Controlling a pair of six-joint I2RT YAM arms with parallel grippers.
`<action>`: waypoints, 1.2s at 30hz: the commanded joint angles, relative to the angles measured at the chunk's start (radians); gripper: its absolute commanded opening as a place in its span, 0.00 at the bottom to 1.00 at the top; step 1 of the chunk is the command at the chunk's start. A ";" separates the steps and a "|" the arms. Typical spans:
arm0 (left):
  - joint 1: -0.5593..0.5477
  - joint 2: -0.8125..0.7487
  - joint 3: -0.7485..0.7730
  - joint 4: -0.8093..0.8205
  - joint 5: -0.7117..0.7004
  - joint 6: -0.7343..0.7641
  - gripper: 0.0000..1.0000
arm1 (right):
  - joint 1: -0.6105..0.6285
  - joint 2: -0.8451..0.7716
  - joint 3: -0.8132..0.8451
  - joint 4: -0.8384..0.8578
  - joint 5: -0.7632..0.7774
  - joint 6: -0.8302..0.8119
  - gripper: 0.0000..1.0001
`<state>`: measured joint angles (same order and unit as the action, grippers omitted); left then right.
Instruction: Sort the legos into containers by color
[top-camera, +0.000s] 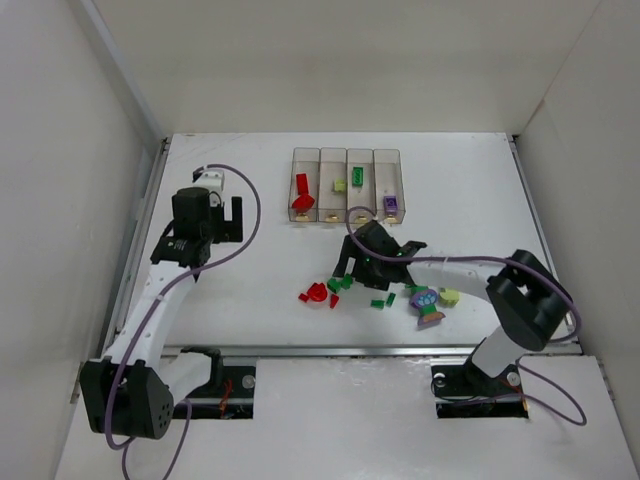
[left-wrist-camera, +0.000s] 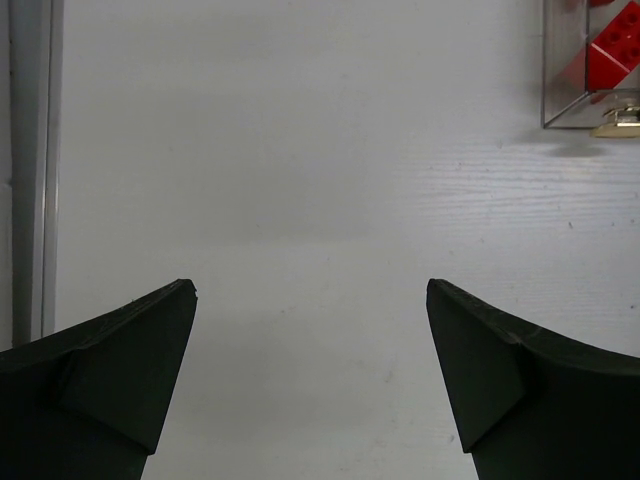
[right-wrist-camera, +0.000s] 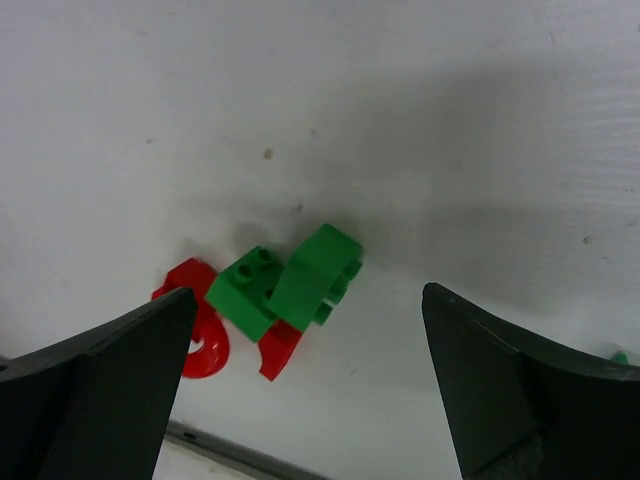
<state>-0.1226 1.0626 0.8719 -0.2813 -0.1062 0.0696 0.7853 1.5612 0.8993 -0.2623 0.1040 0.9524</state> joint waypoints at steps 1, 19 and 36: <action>0.001 -0.032 -0.037 0.033 0.003 -0.007 1.00 | 0.002 0.071 0.010 0.041 0.026 0.094 1.00; -0.037 -0.059 -0.037 0.042 0.017 0.002 1.00 | 0.020 0.126 -0.031 0.052 0.010 0.222 0.57; -0.074 -0.069 -0.037 0.042 0.008 0.012 1.00 | 0.031 0.123 0.097 -0.006 0.120 0.033 0.00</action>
<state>-0.1905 1.0187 0.8326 -0.2695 -0.0898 0.0776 0.7986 1.6829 0.9203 -0.1856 0.1246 1.1183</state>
